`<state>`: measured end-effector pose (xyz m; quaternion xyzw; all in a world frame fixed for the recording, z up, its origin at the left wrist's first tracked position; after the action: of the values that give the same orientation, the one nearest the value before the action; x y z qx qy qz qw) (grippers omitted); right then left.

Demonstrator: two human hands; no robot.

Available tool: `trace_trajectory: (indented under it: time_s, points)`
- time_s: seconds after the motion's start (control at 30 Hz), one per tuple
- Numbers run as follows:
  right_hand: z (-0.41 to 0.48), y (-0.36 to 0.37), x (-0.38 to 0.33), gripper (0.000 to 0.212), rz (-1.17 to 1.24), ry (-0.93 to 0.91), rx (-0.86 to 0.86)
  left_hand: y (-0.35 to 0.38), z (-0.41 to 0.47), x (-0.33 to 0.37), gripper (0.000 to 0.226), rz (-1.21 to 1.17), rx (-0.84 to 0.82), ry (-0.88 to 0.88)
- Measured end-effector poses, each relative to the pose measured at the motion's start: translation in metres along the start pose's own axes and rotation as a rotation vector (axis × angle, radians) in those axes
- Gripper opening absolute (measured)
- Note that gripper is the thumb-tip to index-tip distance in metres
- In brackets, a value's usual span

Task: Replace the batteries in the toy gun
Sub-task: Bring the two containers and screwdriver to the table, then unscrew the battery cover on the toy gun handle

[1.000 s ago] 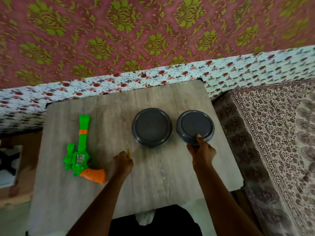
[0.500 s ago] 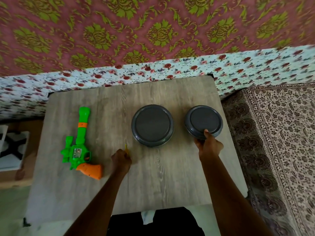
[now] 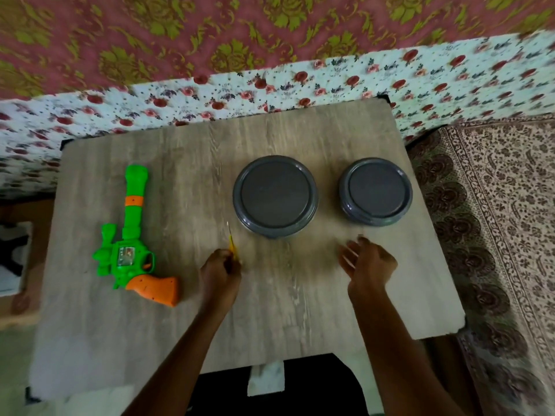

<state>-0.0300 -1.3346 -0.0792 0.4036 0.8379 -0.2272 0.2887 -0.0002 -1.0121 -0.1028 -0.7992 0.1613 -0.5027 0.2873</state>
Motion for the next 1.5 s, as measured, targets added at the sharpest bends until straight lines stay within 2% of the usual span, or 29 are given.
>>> trace_trajectory:
  time_s: [0.13, 0.23, 0.33, 0.4, 0.47, 0.53, 0.6, 0.7, 0.9, 1.0, 1.07, 1.13, 1.2, 1.27, 1.33, 1.43, 1.5]
  points:
    - [-0.038, 0.026, 0.050, 0.019, -0.170, -0.257, -0.203, -0.003, -0.010, -0.016, 0.008, -0.161, 0.030, 0.014]
    - [-0.061, 0.060, 0.082, 0.018, -0.308, -0.502, -0.425, -0.008, -0.015, -0.024, 0.009, -0.315, 0.037, 0.087]
    - [-0.080, 0.098, 0.099, 0.013, -0.461, -0.785, -0.550, -0.015, -0.012, -0.029, 0.008, -0.395, 0.042, 0.141]
    - [-0.088, 0.119, 0.103, 0.011, -0.494, -0.967, -0.582, -0.020, -0.008, -0.034, 0.007, -0.431, 0.033, 0.178]
    - [-0.089, 0.131, 0.106, 0.010, -0.525, -1.130, -0.536, -0.022, -0.008, -0.039, 0.008, -0.443, 0.036, 0.225]
    - [-0.086, 0.135, 0.108, 0.009, -0.541, -1.236, -0.503, -0.022, -0.007, -0.045, 0.017, -0.458, 0.046, 0.255]
    - [-0.088, 0.129, 0.121, 0.008, -0.545, -1.356, -0.498, -0.022, -0.019, -0.058, 0.017, -0.524, 0.053, 0.304]
    - [-0.090, 0.129, 0.111, 0.008, -0.575, -1.384, -0.528, -0.022, -0.020, -0.056, 0.013, -0.587, 0.046, 0.333]
    - [-0.100, 0.124, 0.123, 0.005, -0.595, -1.493, -0.522, -0.024, -0.033, -0.069, 0.025, -0.629, 0.174, 0.521]
    - [-0.102, 0.124, 0.124, 0.009, -0.584, -1.531, -0.569, -0.024, -0.039, -0.070, 0.017, -0.682, 0.201, 0.610]
    - [-0.107, 0.122, 0.126, 0.023, -0.581, -1.610, -0.568, -0.026, -0.041, -0.071, 0.008, -0.698, 0.241, 0.607]
    - [-0.114, 0.118, 0.131, 0.043, -0.605, -1.698, -0.589, -0.031, -0.045, -0.074, 0.008, -0.701, 0.300, 0.595]
    - [-0.118, 0.121, 0.138, 0.058, -0.728, -1.720, -0.654, -0.032, -0.047, -0.075, 0.010, -0.676, 0.317, 0.595]
    - [-0.125, 0.120, 0.147, 0.049, -0.849, -1.683, -0.739, -0.032, -0.053, -0.074, 0.010, -0.638, 0.292, 0.611]
    - [-0.133, 0.116, 0.152, 0.035, -0.906, -1.730, -0.758, -0.030, -0.056, -0.072, 0.011, -0.579, 0.290, 0.623]
    - [-0.136, 0.117, 0.156, 0.040, -0.917, -1.908, -0.680, -0.030, -0.061, -0.072, 0.014, -0.501, 0.335, 0.668]
    - [-0.133, 0.119, 0.154, 0.039, -0.927, -1.938, -0.637, -0.030, -0.060, -0.071, 0.015, -0.487, 0.328, 0.679]
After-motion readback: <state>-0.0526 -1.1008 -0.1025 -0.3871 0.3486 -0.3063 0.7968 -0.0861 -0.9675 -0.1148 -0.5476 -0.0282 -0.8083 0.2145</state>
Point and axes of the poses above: each hand's wrist, its own z-axis towards the middle knuckle, its own y-axis out of the palm, x = y × z, the point moved 6 cm from there along z, towards the middle knuckle, and after that the axes turned 6 degrees about -z, right-handed, at the moved point
